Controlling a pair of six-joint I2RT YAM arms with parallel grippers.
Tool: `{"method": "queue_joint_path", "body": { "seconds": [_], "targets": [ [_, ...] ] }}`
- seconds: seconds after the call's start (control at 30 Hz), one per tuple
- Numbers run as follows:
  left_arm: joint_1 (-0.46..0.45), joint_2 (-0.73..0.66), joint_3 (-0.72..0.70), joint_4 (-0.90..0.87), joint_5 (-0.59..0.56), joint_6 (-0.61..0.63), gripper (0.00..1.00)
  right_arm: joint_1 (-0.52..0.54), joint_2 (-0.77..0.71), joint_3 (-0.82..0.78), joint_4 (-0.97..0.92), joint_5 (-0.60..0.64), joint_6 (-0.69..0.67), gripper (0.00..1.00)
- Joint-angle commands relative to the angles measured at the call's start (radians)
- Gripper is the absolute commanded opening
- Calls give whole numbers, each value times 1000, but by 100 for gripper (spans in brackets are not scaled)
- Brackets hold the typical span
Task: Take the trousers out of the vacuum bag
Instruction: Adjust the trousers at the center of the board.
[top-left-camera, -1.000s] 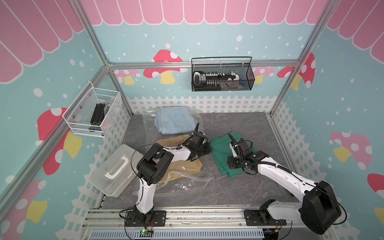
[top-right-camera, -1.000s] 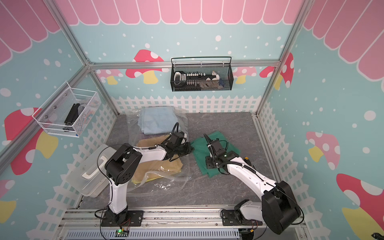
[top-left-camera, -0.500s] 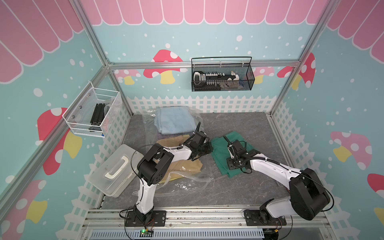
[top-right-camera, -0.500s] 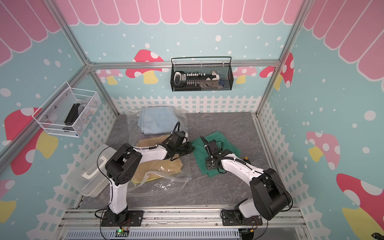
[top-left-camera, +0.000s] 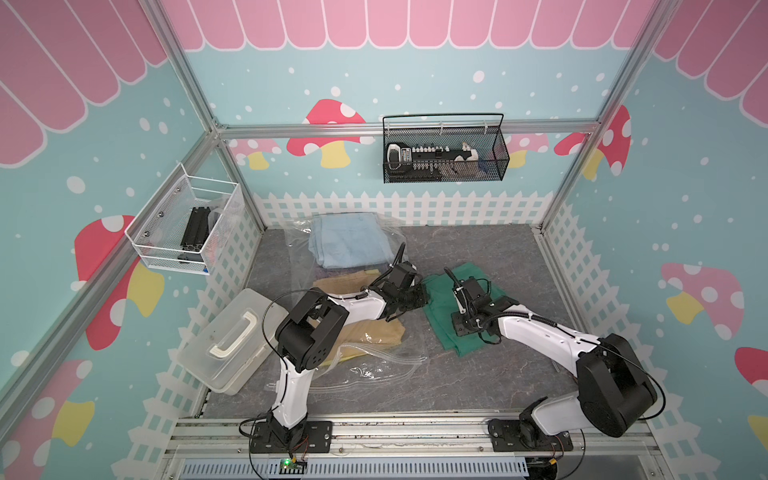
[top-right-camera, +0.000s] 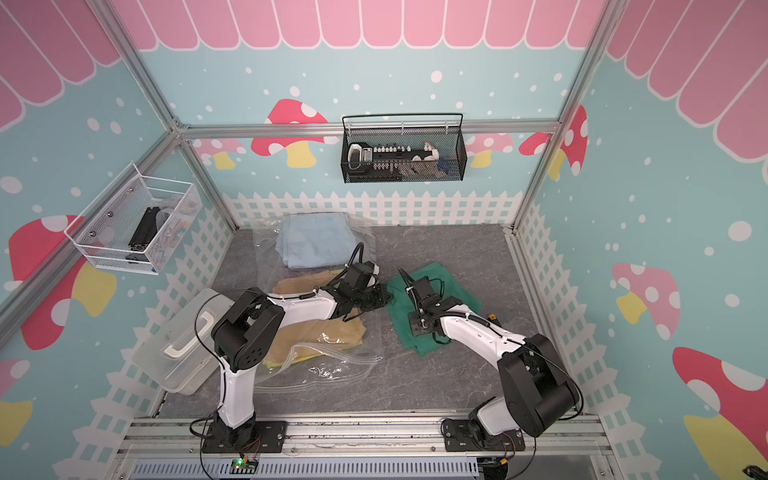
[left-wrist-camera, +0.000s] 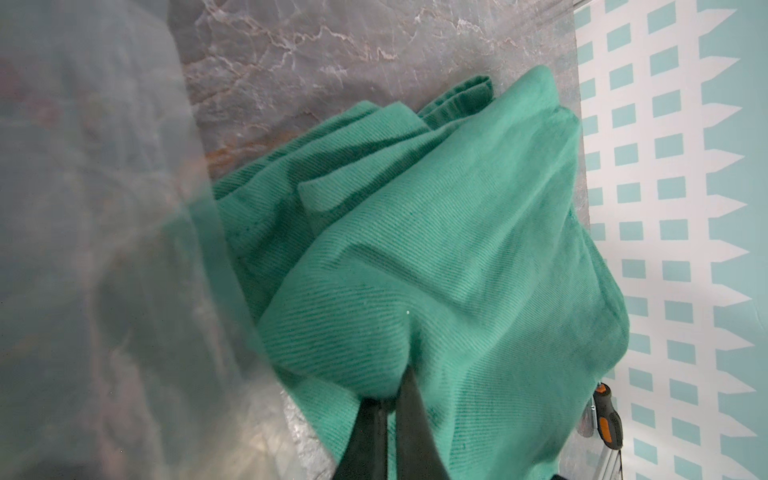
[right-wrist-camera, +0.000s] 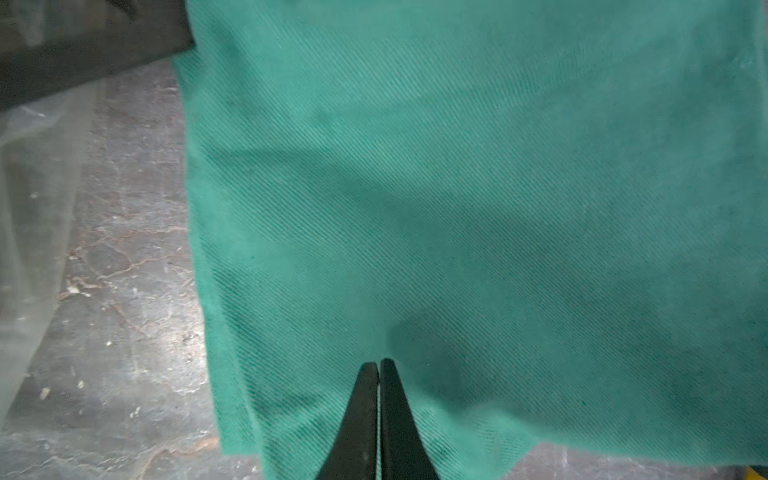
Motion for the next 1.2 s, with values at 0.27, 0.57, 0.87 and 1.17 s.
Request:
{"method": "queue_joint_path", "body": {
  "seconds": [0.27,0.57,0.87,1.17],
  "targets": [
    [-1,8,12,-23,-10,18,1,98,-68,-50,-11,-19,13,47],
    [0,-11,-4,-16,-6,6,2,147,7,-61,-16,58,18,49],
    [0,-58,-31,-13,15,-1,12,193,70,-22,-70,210,33,22],
    [1,-157,-38,-78,43,26,68,236,-90,-33,-124,192,58,11]
  ]
}}
